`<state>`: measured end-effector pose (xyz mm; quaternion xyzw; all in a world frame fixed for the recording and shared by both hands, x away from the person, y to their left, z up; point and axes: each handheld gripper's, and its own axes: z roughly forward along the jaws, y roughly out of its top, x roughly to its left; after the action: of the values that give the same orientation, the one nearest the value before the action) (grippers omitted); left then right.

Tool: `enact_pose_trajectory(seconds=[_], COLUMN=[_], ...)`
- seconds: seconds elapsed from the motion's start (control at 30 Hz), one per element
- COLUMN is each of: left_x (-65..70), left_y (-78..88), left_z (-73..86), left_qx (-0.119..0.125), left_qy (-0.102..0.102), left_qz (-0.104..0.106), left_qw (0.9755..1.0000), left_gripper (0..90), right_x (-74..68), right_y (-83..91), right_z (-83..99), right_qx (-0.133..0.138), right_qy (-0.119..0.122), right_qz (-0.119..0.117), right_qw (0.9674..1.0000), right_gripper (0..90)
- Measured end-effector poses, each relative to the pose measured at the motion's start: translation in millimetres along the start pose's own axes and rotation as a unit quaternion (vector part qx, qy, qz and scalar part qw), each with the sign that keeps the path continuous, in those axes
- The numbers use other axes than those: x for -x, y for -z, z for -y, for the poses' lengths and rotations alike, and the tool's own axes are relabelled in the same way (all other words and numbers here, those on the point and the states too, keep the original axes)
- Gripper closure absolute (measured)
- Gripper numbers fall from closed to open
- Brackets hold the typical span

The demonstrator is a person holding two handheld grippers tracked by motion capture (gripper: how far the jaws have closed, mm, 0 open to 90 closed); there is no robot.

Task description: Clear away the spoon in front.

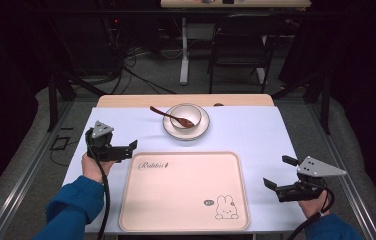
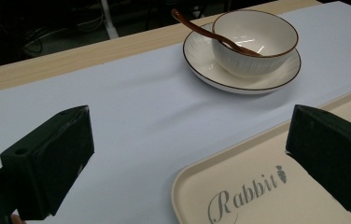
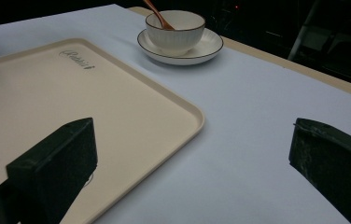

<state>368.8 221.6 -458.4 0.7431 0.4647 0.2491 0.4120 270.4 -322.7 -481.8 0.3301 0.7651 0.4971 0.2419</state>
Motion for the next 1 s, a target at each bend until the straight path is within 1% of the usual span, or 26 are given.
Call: enact_pose_trajectory(seconds=[0.1, 0.37, 0.43, 0.57, 0.6, 0.67, 0.7, 0.77, 0.9, 1.0], left_x=[2.2, 3.7, 4.7, 6.4, 6.6, 7.4, 7.8, 8.8, 9.5, 9.4], left_y=[-5.1, -17.3, -20.7, -28.4, -30.4, -34.3, -36.2, -39.9, -45.2, -51.8], left_z=[-3.2, -13.1, -15.8, -19.9, -21.1, -23.0, -24.0, -25.5, -27.1, -30.0], left_qx=[-0.002, 0.003, 0.005, 0.004, 0.003, 0.004, 0.005, 0.006, 0.006, 0.009], left_qy=[-0.005, 0.009, 0.007, 0.016, 0.014, 0.015, 0.019, 0.018, 0.025, 0.035], left_qz=[-0.002, -0.006, -0.008, -0.005, -0.005, -0.007, -0.005, -0.006, -0.005, -0.004], left_qw=[1.0, 0.9999, 0.9999, 0.9999, 0.9999, 0.9999, 0.9998, 0.9998, 0.9997, 0.9994], left_gripper=[1.0, 0.4, 0.4, 0.4, 0.3, 0.4, 0.4, 0.3, 0.3, 0.3], right_x=[0.0, 0.1, 0.2, 0.3, 0.4, 0.4, 0.4, 0.5, 0.8, 0.8], right_y=[-0.3, -0.9, -0.9, -1.1, -1.1, -1.2, -1.3, -1.3, -1.5, -1.8], right_z=[-0.1, -0.1, -0.1, 0.1, 0.2, 0.2, 0.2, 0.3, 0.4, 0.4], right_qx=[-0.001, -0.002, -0.002, -0.003, -0.002, -0.003, -0.003, -0.003, -0.004, -0.004], right_qy=[0.001, 0.0, 0.0, 0.0, 0.0, 0.0, 0.0, -0.001, -0.001, -0.001], right_qz=[0.0, 0.0, 0.0, 0.0, 0.0, 0.0, 0.0, 0.0, 0.0, 0.0], right_qw=[1.0, 1.0, 1.0, 1.0, 1.0, 1.0, 1.0, 1.0, 1.0, 1.0], right_gripper=[0.3, 0.4, 0.4, 0.5, 0.5, 0.5, 0.5, 0.6, 0.6, 0.7])
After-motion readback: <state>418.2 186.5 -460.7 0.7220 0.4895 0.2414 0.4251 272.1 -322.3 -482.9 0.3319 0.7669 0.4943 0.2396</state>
